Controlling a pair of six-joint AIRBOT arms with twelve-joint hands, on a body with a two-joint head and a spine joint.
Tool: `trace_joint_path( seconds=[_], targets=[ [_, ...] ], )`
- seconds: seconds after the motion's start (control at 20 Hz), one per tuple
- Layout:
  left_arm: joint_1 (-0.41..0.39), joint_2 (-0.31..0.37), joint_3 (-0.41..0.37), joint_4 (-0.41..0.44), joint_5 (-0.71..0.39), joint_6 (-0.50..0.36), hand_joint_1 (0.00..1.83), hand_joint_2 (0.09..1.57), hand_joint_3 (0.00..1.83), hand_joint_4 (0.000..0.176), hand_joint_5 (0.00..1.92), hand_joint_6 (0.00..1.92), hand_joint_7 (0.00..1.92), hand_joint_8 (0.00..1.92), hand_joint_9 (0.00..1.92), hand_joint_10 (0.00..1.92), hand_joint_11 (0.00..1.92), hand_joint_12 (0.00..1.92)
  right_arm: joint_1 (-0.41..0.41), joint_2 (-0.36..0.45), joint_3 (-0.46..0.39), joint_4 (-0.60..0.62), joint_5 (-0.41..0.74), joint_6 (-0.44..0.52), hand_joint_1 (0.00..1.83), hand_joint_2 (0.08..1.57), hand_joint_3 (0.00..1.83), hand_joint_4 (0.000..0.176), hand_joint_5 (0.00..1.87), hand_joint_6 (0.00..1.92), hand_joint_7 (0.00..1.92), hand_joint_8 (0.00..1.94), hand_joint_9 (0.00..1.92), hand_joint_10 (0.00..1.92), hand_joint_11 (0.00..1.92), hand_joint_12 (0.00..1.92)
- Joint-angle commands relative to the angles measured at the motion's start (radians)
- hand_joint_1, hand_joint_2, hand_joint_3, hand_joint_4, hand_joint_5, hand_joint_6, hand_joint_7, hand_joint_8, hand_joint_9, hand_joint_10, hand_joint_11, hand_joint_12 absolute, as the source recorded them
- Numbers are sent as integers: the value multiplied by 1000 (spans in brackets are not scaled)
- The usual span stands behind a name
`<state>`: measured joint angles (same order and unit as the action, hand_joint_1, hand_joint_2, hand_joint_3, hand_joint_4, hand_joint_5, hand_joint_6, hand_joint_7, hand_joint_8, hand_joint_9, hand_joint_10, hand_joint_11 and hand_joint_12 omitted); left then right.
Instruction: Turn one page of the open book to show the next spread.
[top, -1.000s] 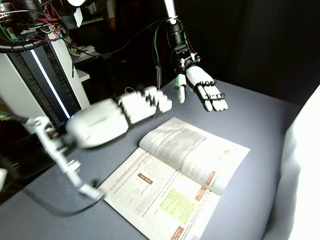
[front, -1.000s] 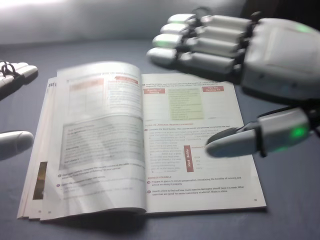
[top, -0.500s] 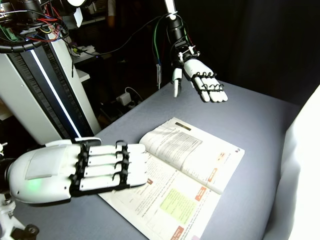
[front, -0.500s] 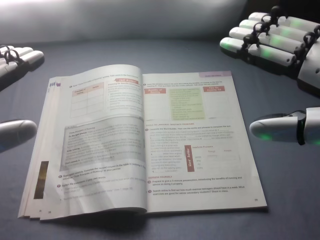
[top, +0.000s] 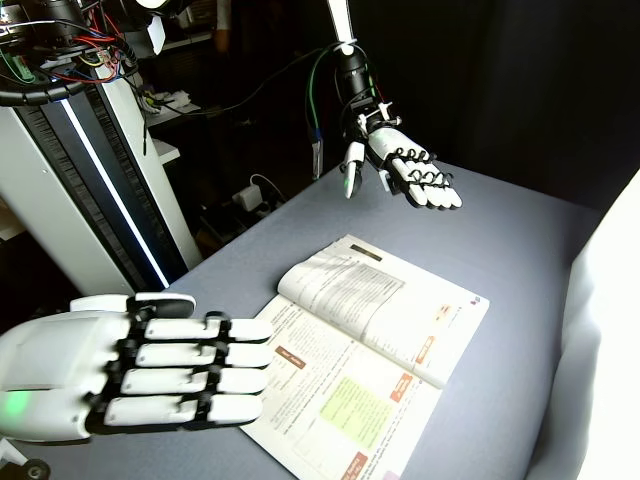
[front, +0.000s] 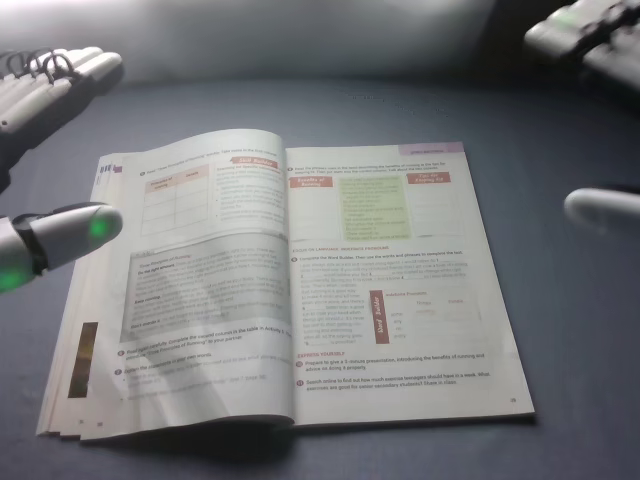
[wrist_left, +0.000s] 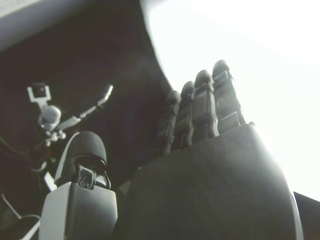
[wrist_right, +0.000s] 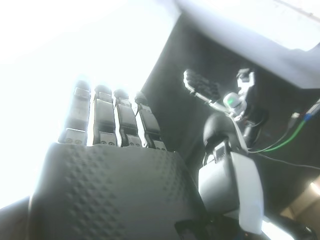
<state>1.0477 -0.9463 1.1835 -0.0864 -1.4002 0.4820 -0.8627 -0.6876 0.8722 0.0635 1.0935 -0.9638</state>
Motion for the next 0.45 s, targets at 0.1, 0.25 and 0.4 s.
trace_joint_path(
  seconds=[0.1, 0.25, 0.4],
  targets=[
    [-10, -21, 10, -41, -165, -6, 226, 1292, 5, 72, 0, 0, 0, 0, 0, 0, 0, 0, -51, 19, 0, 104, 338, -3, 265, 1272, 0, 76, 0, 0, 0, 0, 0, 0, 0, 302],
    [-29, -34, 21, -48, -199, -5, 270, 1390, 30, 85, 0, 0, 0, 0, 0, 0, 0, 0, -65, 29, -9, 118, 428, 5, 102, 1205, 0, 22, 0, 0, 0, 0, 58, 22, 0, 502],
    [-94, -50, 37, -25, -219, -10, 124, 1390, 0, 112, 0, 0, 0, 0, 0, 0, 0, 0, -88, 49, -14, 105, 505, 50, 96, 1261, 4, 0, 0, 0, 0, 0, 84, 24, 0, 318]
  ],
)
